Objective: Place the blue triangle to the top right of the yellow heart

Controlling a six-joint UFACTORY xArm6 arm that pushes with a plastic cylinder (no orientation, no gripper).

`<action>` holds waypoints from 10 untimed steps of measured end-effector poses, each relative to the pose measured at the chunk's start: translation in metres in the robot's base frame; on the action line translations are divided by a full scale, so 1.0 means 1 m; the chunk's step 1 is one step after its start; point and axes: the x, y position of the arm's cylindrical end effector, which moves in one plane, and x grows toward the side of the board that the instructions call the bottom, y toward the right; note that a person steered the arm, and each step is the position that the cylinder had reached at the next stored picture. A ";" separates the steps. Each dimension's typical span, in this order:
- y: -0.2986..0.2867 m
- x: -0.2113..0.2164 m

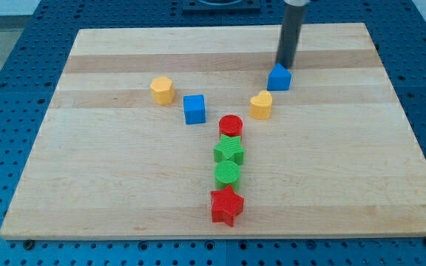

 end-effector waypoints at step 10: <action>0.031 0.047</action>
